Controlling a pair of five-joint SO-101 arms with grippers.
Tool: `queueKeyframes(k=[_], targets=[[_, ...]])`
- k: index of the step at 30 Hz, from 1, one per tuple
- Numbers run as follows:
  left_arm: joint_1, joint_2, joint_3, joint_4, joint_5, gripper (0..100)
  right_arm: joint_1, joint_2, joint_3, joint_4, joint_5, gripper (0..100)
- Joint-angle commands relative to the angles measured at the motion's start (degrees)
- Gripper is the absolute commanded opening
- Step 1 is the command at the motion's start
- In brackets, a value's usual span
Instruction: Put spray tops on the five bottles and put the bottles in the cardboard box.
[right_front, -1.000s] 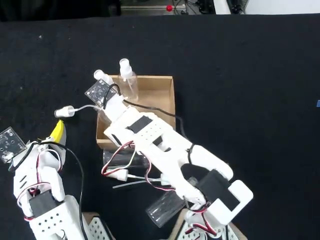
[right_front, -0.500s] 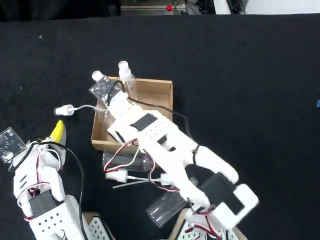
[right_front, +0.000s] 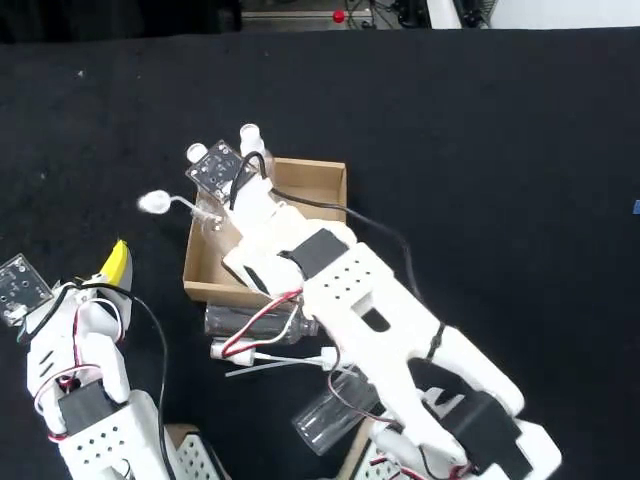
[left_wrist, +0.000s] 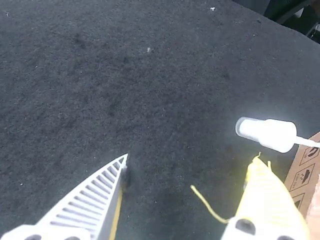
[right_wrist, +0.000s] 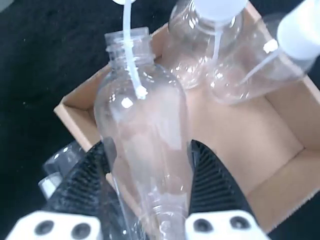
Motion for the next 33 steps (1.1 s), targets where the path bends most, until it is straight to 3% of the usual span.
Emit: queueKeyframes(k=[1, 9, 16, 33], targets=[[-0.48, -0.35, -0.66, -1.58, -0.44, 34, 0.53, -5.85, -0.48, 2.46, -0.26, 2.8], [-0.48, -0.35, -0.66, -1.58, -0.44, 34, 0.35, -16.84, -0.57, 9.32, -0.26, 2.8], [-0.4, -0.35, -0.66, -1.58, -0.44, 34, -7.56, -30.29, -0.84, 15.82, -0.26, 2.8], [1.01, -0.26, -6.55, 2.55, -0.35, 34, -8.7, -54.64, -0.48, 16.18, 4.84, 2.8]])
